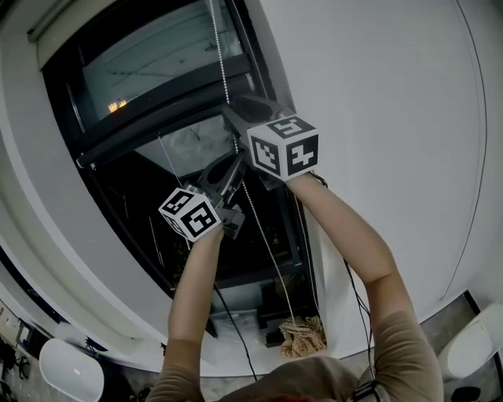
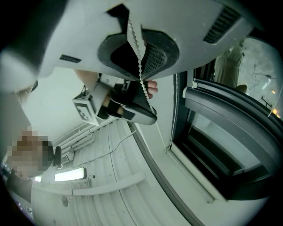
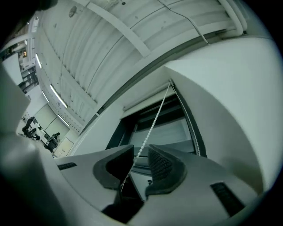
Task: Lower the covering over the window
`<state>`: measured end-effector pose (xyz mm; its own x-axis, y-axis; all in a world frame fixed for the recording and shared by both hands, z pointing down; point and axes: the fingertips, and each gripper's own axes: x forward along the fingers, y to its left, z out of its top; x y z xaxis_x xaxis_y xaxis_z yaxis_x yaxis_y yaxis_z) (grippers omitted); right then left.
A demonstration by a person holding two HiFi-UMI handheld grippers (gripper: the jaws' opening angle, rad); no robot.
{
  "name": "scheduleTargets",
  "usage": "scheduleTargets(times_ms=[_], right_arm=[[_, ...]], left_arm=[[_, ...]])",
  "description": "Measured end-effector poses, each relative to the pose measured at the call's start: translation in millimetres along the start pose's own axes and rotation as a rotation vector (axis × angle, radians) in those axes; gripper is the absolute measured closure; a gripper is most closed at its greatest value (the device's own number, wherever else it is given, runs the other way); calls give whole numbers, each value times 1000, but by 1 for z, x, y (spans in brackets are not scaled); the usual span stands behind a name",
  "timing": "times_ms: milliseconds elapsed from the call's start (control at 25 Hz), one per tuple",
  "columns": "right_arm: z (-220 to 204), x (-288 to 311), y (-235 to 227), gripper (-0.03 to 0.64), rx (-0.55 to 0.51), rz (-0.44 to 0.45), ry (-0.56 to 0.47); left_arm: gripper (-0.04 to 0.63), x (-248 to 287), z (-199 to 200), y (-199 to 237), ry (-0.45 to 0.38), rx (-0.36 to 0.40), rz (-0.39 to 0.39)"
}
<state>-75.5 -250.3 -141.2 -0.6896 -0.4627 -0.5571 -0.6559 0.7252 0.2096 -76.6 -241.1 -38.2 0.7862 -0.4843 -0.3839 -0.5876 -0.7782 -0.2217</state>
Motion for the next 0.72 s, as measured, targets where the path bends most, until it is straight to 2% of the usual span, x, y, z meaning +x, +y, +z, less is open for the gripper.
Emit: scheduleTargets(times_ms=[160,200,280,360,440,560,600,640,720], right_arm=[[-1,1,-1,600,53,5,0],[-2,-4,-1,601,36,-6,-7],[-17,-12,6,603,31,9,28],[-44,-21,19,603,42,52,89],[-68,-33,32,603,50,86,127],[-88,-45,50,602,61,134,155],[-90,-49,53,603,56,141,154],[-90,-54,55,603,53,146,149],[-87,-64,59,602,53,165,149]], left_arm=[[574,-7,5,-6,-11,-11,-8],[573,-11,12,0,-47,-24,-5],[454,-20,42,17,-179,-104,-5],[426,-17,74,31,-263,-138,1],[426,2,90,34,-224,-82,16],[428,36,93,28,-96,2,9],[457,41,92,28,-68,10,19],[566,40,91,28,-65,13,35],[571,33,88,25,-98,28,48]])
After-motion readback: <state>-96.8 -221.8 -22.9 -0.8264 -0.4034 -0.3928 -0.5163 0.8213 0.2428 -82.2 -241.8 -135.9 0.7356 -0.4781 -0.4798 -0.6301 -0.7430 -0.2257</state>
